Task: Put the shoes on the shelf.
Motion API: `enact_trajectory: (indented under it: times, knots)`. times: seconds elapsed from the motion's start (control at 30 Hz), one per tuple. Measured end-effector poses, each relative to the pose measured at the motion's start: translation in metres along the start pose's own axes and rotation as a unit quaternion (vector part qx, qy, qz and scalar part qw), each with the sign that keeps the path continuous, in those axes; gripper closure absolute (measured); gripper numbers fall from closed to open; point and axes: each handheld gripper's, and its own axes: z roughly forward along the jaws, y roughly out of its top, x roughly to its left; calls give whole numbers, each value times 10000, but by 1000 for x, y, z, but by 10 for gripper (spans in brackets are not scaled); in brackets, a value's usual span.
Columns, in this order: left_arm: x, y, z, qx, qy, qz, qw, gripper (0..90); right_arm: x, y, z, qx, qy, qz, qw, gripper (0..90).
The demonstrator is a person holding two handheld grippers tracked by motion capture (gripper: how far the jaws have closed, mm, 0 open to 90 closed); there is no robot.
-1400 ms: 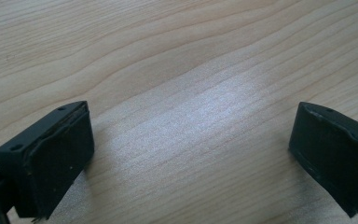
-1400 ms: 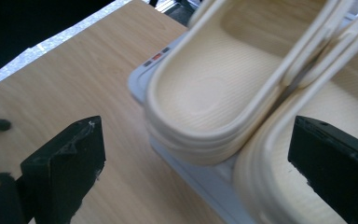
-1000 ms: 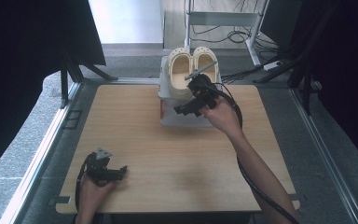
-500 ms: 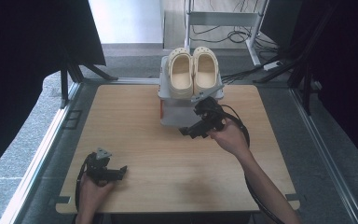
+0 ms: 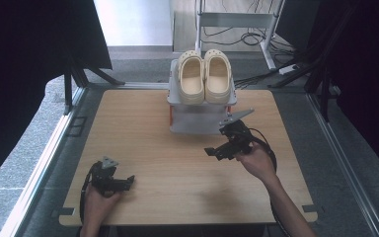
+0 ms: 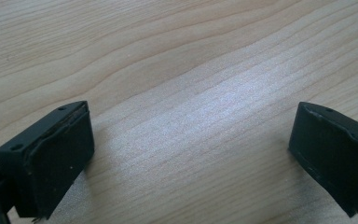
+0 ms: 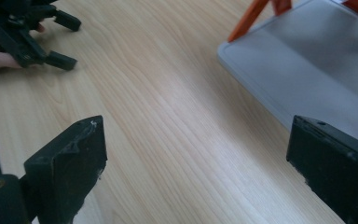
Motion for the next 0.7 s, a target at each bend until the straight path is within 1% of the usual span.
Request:
enact_trajectory:
  times: [0.13,0.17,0.2,0.27,0.3,0.33,0.37,0.43,0.47,0.5,0.53,0.57,0.6,0.67,0.7]
  knots:
    - [0,0,0,-1,1,-4,10000,0,-5,-15,-4,-77,-71,99,9999,42]
    - [0,0,0,0,1,-5,10000,0,-5,-15,-4,-77,-71,99,9999,42]
    - [0,0,0,-12,13,-10,10000,0,-7,-22,-6,-61,-124,139,9998,43]
    - [0,0,0,-12,14,-9,10000,0,-8,-25,-7,-62,-137,154,9998,43]
    - [0,0,0,-14,17,-9,10000,0,-11,-33,-9,-72,-154,204,9996,44]
    - [0,0,0,-14,17,-9,10000,0,-11,-33,-9,-72,-154,204,9996,44]
    - [0,0,0,-14,19,-9,10000,0,-12,-40,-11,-79,-186,261,9995,46]
    - [0,0,0,-10,15,-10,10000,0,-13,-44,-12,-86,-210,295,9993,46]
    - [-1,0,0,-11,14,-30,10000,0,-14,-51,-15,-93,-229,343,9991,46]
    - [-1,0,0,-11,14,-30,10000,0,-14,-51,-15,-93,-229,343,9991,46]
    - [-1,0,0,-11,13,-31,10000,0,-16,-57,-18,-110,-276,379,9988,48]
    - [-1,0,0,-11,13,-31,10000,0,-16,-57,-18,-110,-276,379,9988,48]
    - [-1,0,0,-11,13,-30,10000,0,-17,-64,-21,-134,-294,429,9986,49]
    - [-1,0,0,-21,15,-36,10000,0,-17,-70,-23,-152,-355,456,9982,49]
    - [-1,0,0,-21,15,-36,10000,0,-17,-70,-23,-152,-355,456,9982,49]
